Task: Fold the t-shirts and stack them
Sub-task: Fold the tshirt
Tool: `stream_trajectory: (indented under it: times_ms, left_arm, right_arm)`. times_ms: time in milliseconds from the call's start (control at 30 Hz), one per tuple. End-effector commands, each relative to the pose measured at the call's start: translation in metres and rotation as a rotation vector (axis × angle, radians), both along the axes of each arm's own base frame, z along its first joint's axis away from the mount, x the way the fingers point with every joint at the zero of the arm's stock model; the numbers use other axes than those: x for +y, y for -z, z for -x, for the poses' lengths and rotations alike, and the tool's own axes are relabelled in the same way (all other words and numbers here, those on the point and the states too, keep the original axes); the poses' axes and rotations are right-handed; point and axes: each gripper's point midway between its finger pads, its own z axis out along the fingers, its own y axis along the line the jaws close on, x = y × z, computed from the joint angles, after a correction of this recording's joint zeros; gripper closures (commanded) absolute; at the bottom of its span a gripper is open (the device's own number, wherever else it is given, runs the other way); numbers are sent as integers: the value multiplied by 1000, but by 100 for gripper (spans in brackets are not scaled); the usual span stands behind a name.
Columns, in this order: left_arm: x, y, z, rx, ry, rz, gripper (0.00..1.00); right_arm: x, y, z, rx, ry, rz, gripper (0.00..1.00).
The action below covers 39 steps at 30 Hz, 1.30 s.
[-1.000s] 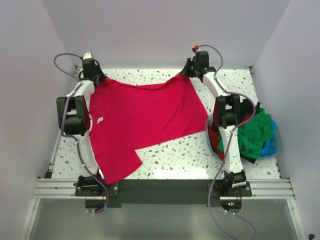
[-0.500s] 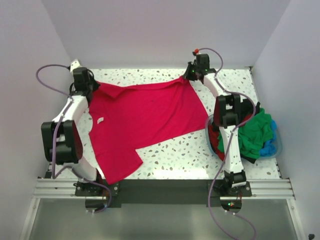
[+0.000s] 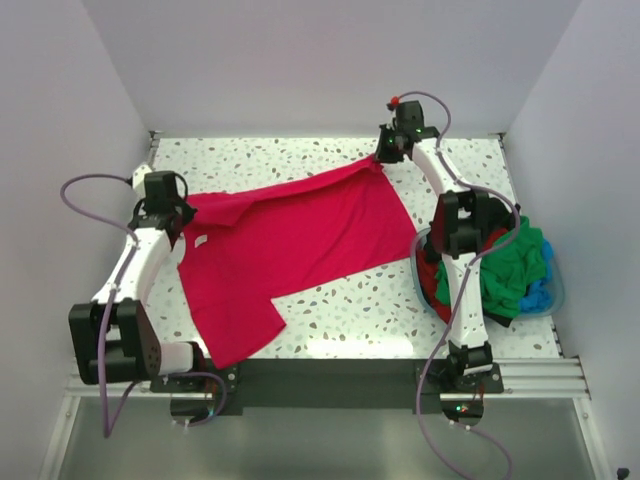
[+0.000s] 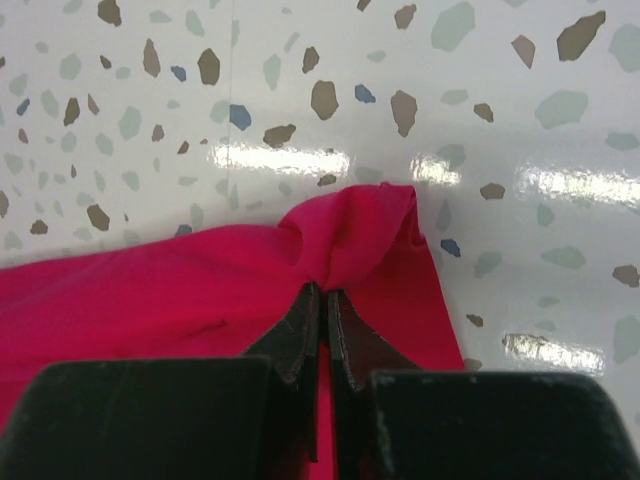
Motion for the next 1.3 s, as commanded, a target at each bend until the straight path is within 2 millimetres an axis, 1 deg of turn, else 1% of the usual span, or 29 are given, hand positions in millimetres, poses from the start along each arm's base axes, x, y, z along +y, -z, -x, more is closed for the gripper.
stream_trajectory:
  times_ms: [0, 100, 200, 233, 300, 333, 367, 433, 500, 533, 567, 600, 667, 700, 733, 800, 867, 900, 933, 967, 1000, 1033, 1067, 1100, 1133, 1167, 1200, 1233, 1267]
  left_arm:
    - [7, -4, 32, 37, -94, 0, 100]
    - [4, 4, 50, 84, -108, 22, 100]
    - [-3, 14, 64, 125, -107, 57, 100]
    - [-6, 23, 73, 155, -110, 74, 100]
    - [-10, 28, 82, 170, -107, 86, 100]
    - [-14, 38, 89, 194, -97, 98, 100]
    - [-14, 39, 93, 194, -96, 98, 100]
    - [-16, 51, 105, 227, -94, 106, 100]
    - [-20, 57, 111, 241, -79, 117, 100]
    - [-20, 61, 117, 264, -76, 114, 96]
    - [-20, 64, 121, 281, -80, 111, 89]
    - [-19, 66, 128, 307, -83, 103, 72]
    - [-16, 65, 134, 320, -89, 86, 47]
    - [-15, 65, 138, 334, -91, 83, 30]
    - [-15, 62, 138, 326, -92, 83, 24]
    - [-17, 52, 137, 298, -84, 90, 10]
    - [-17, 36, 128, 246, -76, 86, 0]
    - [-16, 30, 125, 230, -79, 82, 0]
    - [-14, 19, 117, 198, -78, 77, 0]
    - [-14, 17, 112, 194, -75, 77, 0]
    - [-16, 13, 103, 172, -60, 79, 0]
    - [-21, 7, 93, 152, -30, 98, 0]
    - [-22, 13, 86, 173, -22, 107, 0]
    - [-24, 12, 77, 160, -11, 113, 0]
    - [-26, 6, 65, 146, 6, 123, 0]
    - [-26, 18, 56, 182, 5, 129, 0]
    - [-26, 17, 42, 154, 14, 130, 0]
    - [-30, 13, 27, 131, 45, 147, 0]
    - [-30, 29, 17, 171, 45, 156, 0]
  right_arm:
    - [-11, -46, 11, -23, -19, 32, 100]
    - [-13, -48, 15, -10, -20, 45, 100]
    - [-16, -47, 19, 0, -22, 64, 100]
    - [-17, -47, 21, 5, -24, 66, 100]
    - [-17, -46, 23, 9, -31, 68, 100]
    - [-16, -46, 24, 9, -35, 65, 100]
    - [-14, -45, 25, 10, -47, 66, 100]
    - [-16, -44, 27, 15, -53, 72, 100]
    - [-16, -40, 29, 25, -58, 82, 100]
    - [-19, -37, 31, 35, -57, 90, 100]
    - [-22, -35, 33, 43, -54, 105, 100]
    - [-23, -33, 34, 49, -53, 116, 98]
    - [-30, -29, 38, 68, -45, 154, 92]
    - [-32, -28, 39, 73, -46, 167, 78]
    - [-34, -30, 41, 76, -45, 179, 70]
    - [-38, -35, 42, 71, -34, 200, 52]
    - [-39, -46, 42, 49, -39, 202, 43]
    - [-37, -52, 42, 38, -44, 198, 32]
    - [-35, -57, 42, 26, -50, 194, 27]
    - [-32, -65, 42, 8, -53, 193, 17]
    - [-25, -69, 43, -7, -68, 195, 1]
    - [-19, -73, 42, -25, -85, 198, 1]
    - [-13, -75, 43, -35, -102, 204, 1]
    - [8, -77, 46, -52, -147, 197, 1]
    - [18, -77, 47, -59, -172, 200, 2]
    - [28, -75, 48, -65, -187, 206, 1]
    - [46, -70, 49, -69, -214, 211, 1]
    - [55, -65, 48, -68, -220, 208, 1]
    - [62, -62, 48, -67, -220, 199, 1]
